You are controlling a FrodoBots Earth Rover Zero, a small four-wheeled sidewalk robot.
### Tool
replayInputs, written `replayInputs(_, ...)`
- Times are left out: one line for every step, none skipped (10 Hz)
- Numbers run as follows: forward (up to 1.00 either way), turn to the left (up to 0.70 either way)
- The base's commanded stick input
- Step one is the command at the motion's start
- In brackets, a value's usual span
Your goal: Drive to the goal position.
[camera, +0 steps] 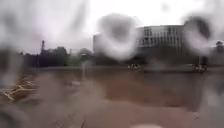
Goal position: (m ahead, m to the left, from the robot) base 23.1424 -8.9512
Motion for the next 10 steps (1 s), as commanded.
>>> replayInputs(1.00,0.02)
replayInputs(1.00,0.02)
replayInputs(1.00,0.02)
replayInputs(1.00,0.02)
replayInputs(1.00,0.02)
replayInputs(1.00,0.02)
replayInputs(1.00,0.02)
replayInputs(1.00,0.02)
replayInputs(1.00,0.00)
replayInputs(1.00,0.00)
